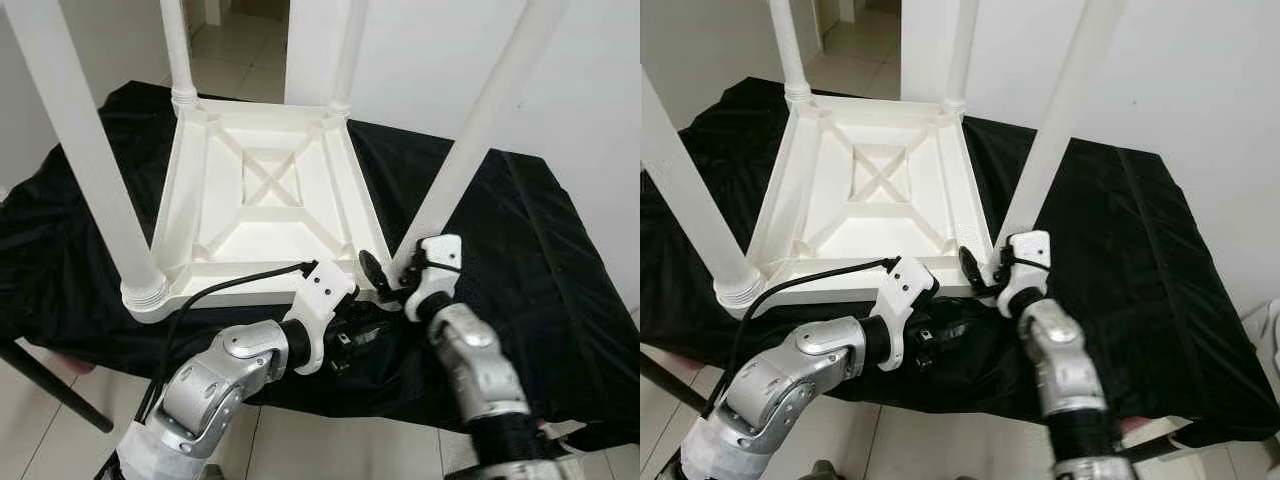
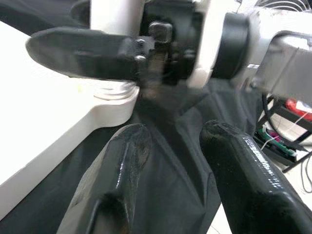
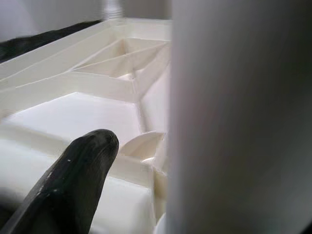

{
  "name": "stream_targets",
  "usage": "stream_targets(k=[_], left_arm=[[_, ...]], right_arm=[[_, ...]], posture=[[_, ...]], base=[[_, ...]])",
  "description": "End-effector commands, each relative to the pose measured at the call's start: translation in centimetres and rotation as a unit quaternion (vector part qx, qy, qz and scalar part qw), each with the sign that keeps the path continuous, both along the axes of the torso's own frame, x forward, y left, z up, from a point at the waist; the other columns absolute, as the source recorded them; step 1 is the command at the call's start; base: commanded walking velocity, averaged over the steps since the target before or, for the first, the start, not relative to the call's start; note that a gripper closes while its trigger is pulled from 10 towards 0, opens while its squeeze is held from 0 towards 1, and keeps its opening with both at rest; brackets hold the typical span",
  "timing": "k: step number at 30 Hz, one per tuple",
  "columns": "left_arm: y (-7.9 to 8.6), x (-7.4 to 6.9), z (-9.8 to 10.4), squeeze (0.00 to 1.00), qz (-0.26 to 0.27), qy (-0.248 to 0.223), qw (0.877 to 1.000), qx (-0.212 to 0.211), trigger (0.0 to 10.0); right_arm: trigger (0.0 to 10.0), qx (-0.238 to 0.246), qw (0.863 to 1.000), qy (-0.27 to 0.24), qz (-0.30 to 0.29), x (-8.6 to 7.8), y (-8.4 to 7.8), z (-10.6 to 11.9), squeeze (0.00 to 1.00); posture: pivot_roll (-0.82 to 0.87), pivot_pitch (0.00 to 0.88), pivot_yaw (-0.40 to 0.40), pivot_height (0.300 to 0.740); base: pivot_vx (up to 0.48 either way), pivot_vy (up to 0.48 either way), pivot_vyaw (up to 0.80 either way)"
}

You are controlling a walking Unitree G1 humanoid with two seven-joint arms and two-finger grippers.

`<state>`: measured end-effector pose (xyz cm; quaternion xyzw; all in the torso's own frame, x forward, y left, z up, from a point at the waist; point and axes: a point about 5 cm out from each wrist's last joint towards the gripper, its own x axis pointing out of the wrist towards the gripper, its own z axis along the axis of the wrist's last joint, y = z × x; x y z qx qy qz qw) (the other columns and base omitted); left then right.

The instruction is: Building children table

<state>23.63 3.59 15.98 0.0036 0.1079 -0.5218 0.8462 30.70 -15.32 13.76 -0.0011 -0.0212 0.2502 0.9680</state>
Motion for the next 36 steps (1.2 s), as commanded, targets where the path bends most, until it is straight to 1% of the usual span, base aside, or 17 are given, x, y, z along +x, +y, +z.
stream_targets(k=[1, 3, 4, 6, 7, 9, 14, 15, 16, 20, 25, 27, 31, 32, 34, 35, 36], left_arm=[[-0.1, 0.3, 0.1, 0.00, -0.004, -0.003, 1.000, 0.002, 10.0], [0.0, 0.3, 0.1, 0.00, -0.005, -0.003, 1.000, 0.003, 10.0], [0.0, 0.3, 0.1, 0.00, -0.005, -0.003, 1.000, 0.003, 10.0], [0.0, 0.4, 0.2, 0.00, -0.006, -0.004, 1.000, 0.004, 10.0], [0.0, 0.4, 0.2, 0.00, -0.006, -0.004, 1.000, 0.004, 10.0], [0.1, 0.4, 0.2, 0.00, -0.008, -0.005, 1.000, 0.006, 10.0], [0.1, 0.5, 0.3, 0.00, -0.008, -0.006, 1.000, 0.007, 10.0], [0.2, 0.5, 0.3, 0.00, -0.008, -0.007, 1.000, 0.007, 10.0], [0.2, 0.5, 0.3, 0.00, -0.007, -0.007, 1.000, 0.008, 10.0], [0.2, 0.5, 0.3, 0.00, -0.005, -0.007, 1.000, 0.008, 10.0], [0.2, 0.5, 0.3, 0.00, -0.004, -0.007, 1.000, 0.008, 10.0], [0.3, 0.4, 0.3, 0.00, -0.004, -0.007, 1.000, 0.008, 10.0], [0.2, 0.4, 0.4, 0.00, -0.004, -0.008, 1.000, 0.008, 10.0], [0.2, 0.4, 0.4, 0.00, -0.004, -0.008, 1.000, 0.007, 10.0], [0.2, 0.4, 0.3, 0.00, -0.004, -0.007, 1.000, 0.007, 10.0], [0.2, 0.4, 0.3, 0.00, -0.004, -0.007, 1.000, 0.007, 10.0], [0.2, 0.3, 0.3, 0.00, -0.004, -0.006, 1.000, 0.007, 10.0]], right_arm=[[10.0, -0.008, 0.999, 0.005, 0.046, -0.1, -0.4, -0.4, 0.00], [10.0, -0.028, 0.996, 0.010, 0.081, 0.0, -1.3, -0.7, 0.00], [10.0, -0.028, 0.996, 0.010, 0.081, 0.0, -1.3, -0.7, 0.00], [10.0, -0.051, 0.992, 0.021, 0.110, 0.2, -1.9, -1.1, 0.00], [10.0, -0.051, 0.992, 0.021, 0.110, 0.2, -1.9, -1.1, 0.00], [10.0, -0.074, 0.989, 0.025, 0.128, 0.6, -2.2, -1.4, 0.00], [10.0, -0.083, 0.986, 0.031, 0.143, 1.0, -2.3, -1.7, 0.00], [7.3, -0.084, 0.985, 0.034, 0.150, 1.2, -2.3, -1.8, 0.00], [0.0, -0.089, 0.983, 0.037, 0.158, 1.3, -2.2, -2.0, 0.00], [0.0, -0.085, 0.981, 0.044, 0.171, 1.3, -2.1, -2.3, 0.00], [0.0, -0.078, 0.981, 0.048, 0.171, 1.3, -2.2, -2.5, 0.00], [0.0, -0.065, 0.984, 0.054, 0.158, 1.3, -2.5, -2.7, 0.00], [0.0, -0.066, 0.986, 0.054, 0.142, 1.3, -2.7, -2.7, 0.00], [0.0, -0.071, 0.988, 0.055, 0.127, 1.4, -2.8, -2.8, 0.00], [0.0, -0.089, 0.992, 0.055, 0.066, 1.9, -3.1, -2.8, 0.00], [0.0, -0.089, 0.992, 0.055, 0.066, 1.9, -3.1, -2.8, 0.00], [0.0, -0.085, 0.994, 0.054, 0.029, 2.0, -3.0, -2.7, 0.00]], posture=[[0.11, 0.013, -0.093, 0.740], [0.11, 0.011, -0.085, 0.740], [0.11, 0.011, -0.085, 0.740], [0.11, 0.012, -0.077, 0.740], [0.11, 0.012, -0.077, 0.740], [0.12, 0.013, -0.074, 0.740], [0.12, 0.014, -0.072, 0.740], [0.12, 0.015, -0.074, 0.740], [0.13, 0.015, -0.075, 0.740], [0.13, 0.015, -0.077, 0.740], [0.13, 0.015, -0.078, 0.740], [0.13, 0.015, -0.080, 0.740], [0.13, 0.019, -0.082, 0.740], [0.13, 0.020, -0.082, 0.740], [0.13, 0.020, -0.082, 0.740], [0.13, 0.020, -0.082, 0.740], [0.13, 0.023, -0.087, 0.740]], base=[[0.000, 0.000, 0.00], [0.000, 0.000, 0.00], [0.000, 0.000, 0.00], [0.000, 0.000, 0.00], [0.000, 0.000, 0.00], [0.000, 0.000, 0.00], [0.000, 0.000, 0.00], [0.000, 0.000, 0.00], [0.000, 0.000, 0.00], [0.000, 0.000, 0.00], [0.000, 0.000, 0.00], [0.000, 0.000, 0.00], [0.000, 0.000, 0.00], [0.000, 0.000, 0.00], [0.000, 0.000, 0.00], [0.000, 0.000, 0.00], [0.000, 0.000, 0.00]])
